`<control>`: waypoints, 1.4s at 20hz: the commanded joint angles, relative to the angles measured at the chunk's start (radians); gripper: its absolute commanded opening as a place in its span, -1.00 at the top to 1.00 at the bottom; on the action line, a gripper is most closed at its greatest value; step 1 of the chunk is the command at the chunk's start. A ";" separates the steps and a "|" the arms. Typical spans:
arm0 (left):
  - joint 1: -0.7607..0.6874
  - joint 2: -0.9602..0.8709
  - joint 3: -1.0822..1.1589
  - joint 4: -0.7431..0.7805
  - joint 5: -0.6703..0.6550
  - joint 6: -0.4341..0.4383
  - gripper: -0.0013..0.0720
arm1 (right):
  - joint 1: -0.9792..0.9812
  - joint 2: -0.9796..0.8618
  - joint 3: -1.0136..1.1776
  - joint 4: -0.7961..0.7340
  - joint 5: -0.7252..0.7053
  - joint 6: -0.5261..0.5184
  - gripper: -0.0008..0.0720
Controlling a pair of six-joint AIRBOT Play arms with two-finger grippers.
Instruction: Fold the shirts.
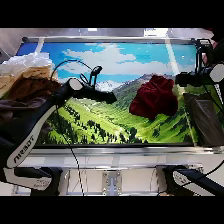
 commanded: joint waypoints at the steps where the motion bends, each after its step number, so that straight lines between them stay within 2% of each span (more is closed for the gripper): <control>1: -0.090 -0.054 0.040 0.002 0.151 0.031 -0.26 | -0.001 0.020 -0.009 -0.205 0.000 0.094 0.02; 2: -0.106 -0.099 0.094 0.019 0.167 0.030 0.00 | -0.001 0.030 -0.009 -0.220 0.013 0.093 0.02; 3: -0.114 -0.153 0.161 0.032 0.151 0.006 0.00 | -0.001 0.043 -0.009 -0.221 0.023 0.092 0.02; 6: -0.117 -0.354 0.414 0.051 -0.016 -0.179 -0.11 | -0.001 0.087 -0.009 -0.259 0.023 0.089 0.02; 7: -0.117 -0.404 0.473 0.058 -0.052 -0.229 -0.33 | -0.003 0.103 -0.009 -0.278 0.023 0.088 0.02; 8: -0.117 -0.447 0.518 0.063 -0.080 -0.261 -0.39 | -0.011 0.120 -0.009 -0.280 0.024 0.076 0.02; 12: -0.109 -0.531 0.566 0.142 -0.172 -0.407 -0.39 | -0.067 0.178 -0.009 -0.269 0.024 0.057 0.02; 15: -0.097 -0.563 0.566 0.047 -0.170 -0.396 -0.38 | -0.098 0.212 -0.009 -0.259 0.024 0.035 0.02; 20: -0.099 -0.608 0.568 -0.195 -0.156 -0.288 -0.35 | -0.102 0.232 -0.009 -0.255 0.022 0.013 0.02; 24: -0.108 -0.632 0.568 -0.208 -0.142 -0.284 -0.32 | -0.102 0.232 -0.009 -0.228 0.022 0.013 0.02; 26: -0.116 -0.642 0.568 -0.218 -0.125 -0.275 -0.14 | -0.102 0.233 -0.009 -0.206 0.021 0.013 0.02; 27: -0.120 -0.645 0.568 -0.243 -0.103 -0.261 -0.14 | -0.102 0.233 -0.009 -0.193 0.019 0.013 0.02; 28: -0.125 -0.649 0.574 -0.269 -0.087 -0.243 0.07 | -0.102 0.233 -0.009 -0.176 0.015 0.013 0.02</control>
